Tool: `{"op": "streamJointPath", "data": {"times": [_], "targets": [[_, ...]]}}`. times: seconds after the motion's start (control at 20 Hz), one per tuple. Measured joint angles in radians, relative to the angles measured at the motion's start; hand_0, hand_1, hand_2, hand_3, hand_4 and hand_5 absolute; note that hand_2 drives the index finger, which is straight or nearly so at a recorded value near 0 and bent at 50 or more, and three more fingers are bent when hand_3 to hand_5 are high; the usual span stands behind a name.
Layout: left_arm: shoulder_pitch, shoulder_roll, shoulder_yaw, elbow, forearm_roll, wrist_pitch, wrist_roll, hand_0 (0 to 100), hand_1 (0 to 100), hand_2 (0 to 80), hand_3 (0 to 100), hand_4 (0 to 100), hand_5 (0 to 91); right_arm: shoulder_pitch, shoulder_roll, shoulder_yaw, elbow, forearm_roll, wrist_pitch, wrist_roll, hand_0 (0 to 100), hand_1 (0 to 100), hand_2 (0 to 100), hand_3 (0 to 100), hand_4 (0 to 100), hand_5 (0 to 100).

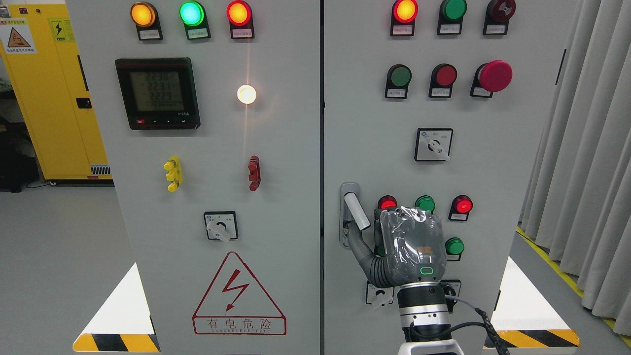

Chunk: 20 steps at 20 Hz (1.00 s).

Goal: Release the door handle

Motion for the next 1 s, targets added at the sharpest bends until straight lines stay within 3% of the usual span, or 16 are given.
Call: {"op": "streamJointPath", "data": {"times": [1.0], "targets": [[0.000,0.000,0.000,0.000,0.000,0.002,0.000,12,56,0.0,0,0,0.0,-0.004,-0.002,-0.012,-0.003,-0.001,-0.003,-0.002,57,40,93,100,100,100]]}}
